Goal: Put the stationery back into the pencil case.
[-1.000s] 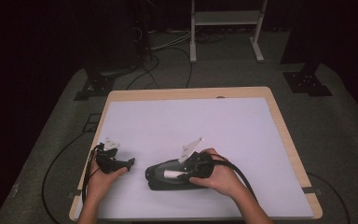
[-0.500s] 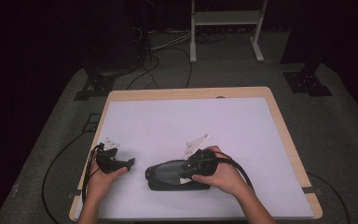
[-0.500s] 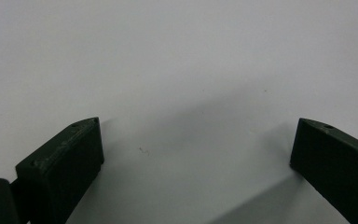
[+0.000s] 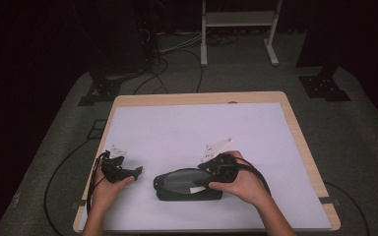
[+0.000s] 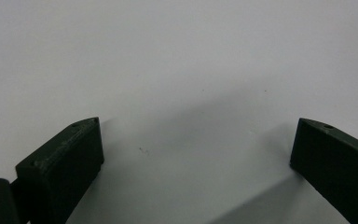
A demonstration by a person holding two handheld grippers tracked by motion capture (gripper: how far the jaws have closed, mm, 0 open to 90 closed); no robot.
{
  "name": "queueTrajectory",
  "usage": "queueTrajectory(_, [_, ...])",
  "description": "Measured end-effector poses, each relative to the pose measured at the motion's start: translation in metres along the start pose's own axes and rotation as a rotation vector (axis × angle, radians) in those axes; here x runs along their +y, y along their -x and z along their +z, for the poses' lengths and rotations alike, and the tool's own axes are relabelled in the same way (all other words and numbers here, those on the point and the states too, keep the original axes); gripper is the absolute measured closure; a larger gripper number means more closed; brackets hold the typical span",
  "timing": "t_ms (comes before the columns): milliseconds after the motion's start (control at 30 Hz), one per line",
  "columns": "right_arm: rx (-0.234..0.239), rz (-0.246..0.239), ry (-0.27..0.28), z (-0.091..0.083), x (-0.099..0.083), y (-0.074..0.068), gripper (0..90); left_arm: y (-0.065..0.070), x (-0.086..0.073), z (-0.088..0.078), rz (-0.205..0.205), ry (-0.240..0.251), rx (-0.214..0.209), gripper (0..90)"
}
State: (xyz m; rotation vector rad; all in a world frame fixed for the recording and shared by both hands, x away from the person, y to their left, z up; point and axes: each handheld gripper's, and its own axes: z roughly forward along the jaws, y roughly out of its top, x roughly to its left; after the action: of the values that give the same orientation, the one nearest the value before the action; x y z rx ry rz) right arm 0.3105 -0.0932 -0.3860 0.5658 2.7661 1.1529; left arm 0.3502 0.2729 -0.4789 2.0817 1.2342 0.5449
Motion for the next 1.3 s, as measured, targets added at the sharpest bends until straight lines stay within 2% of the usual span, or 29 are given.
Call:
queueTrajectory(400, [-0.087,0.060,0.051,-0.023,-0.022,0.020,36.8,0.000,0.000,0.000,0.005,-0.001,0.001,1.6])
queueTrajectory(667, [-0.135,0.099,0.062,-0.036,-0.041,0.032,35.0,0.000,0.000,0.000,0.004,0.000,0.002,1.6])
queueTrajectory(1300, [-0.220,0.202,0.049,-0.044,-0.086,0.050,31.8,0.000,0.000,0.000,0.002,0.002,0.001,1.6])
